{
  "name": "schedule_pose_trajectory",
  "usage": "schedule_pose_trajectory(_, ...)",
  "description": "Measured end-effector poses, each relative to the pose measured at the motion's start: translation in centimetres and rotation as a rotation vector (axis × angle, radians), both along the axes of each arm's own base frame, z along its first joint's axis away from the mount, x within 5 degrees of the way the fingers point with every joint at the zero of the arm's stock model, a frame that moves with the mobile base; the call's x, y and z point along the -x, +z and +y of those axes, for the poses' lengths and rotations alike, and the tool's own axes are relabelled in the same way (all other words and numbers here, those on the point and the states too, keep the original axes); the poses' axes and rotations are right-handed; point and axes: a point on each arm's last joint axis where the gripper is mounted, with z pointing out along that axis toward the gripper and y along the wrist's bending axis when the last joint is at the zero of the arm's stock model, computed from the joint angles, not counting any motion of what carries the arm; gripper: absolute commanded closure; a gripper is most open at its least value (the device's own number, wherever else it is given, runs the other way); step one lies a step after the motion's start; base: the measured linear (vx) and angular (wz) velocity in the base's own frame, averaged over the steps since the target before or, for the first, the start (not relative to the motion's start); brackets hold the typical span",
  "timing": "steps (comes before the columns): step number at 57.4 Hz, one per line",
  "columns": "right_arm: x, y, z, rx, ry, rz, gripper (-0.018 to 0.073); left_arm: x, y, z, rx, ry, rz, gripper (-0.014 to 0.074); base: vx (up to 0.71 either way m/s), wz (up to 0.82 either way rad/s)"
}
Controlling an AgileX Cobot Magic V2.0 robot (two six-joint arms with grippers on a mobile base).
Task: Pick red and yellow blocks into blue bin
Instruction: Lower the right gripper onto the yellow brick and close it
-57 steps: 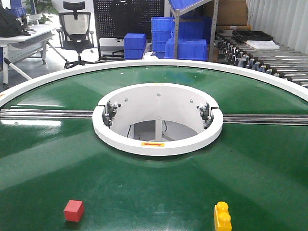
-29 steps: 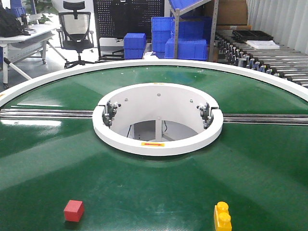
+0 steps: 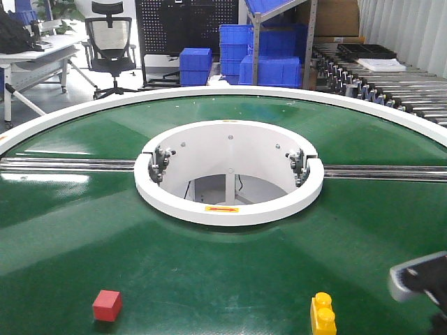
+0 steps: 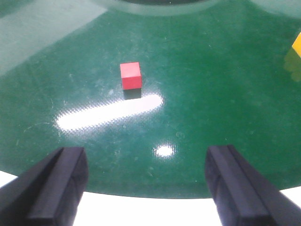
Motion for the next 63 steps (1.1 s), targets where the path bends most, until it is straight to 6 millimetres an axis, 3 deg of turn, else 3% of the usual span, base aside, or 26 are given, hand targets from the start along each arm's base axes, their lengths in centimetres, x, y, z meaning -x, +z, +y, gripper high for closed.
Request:
schedule_pose_trajectory(19, -8.9, -1.8, 2.8, -0.027, -0.034, 0.119, -0.0074, 0.0, -0.1, 0.0, -0.002, 0.000, 0.007, 0.0024, 0.00, 0.00)
schedule_pose_trajectory(36, -15.6, -5.5, 4.1, 0.018, -0.135, 0.219, -0.0053, 0.0, -0.1, 0.0, -0.002, 0.000, 0.007, 0.0024, 0.00, 0.00)
schedule_pose_trajectory(47, -17.9, -8.0, 4.1, 0.077, -0.215, 0.262, -0.0030, 0.0, -0.1, 0.0, -0.002, 0.000, 0.007, 0.0024, 0.00, 0.00)
schedule_pose_trajectory(63, -18.8, -9.8, 4.4, 0.074, -0.237, 0.278, -0.0023, 0.0, -0.1, 0.0, -0.002, 0.000, 0.007, 0.0024, 0.00, 0.00)
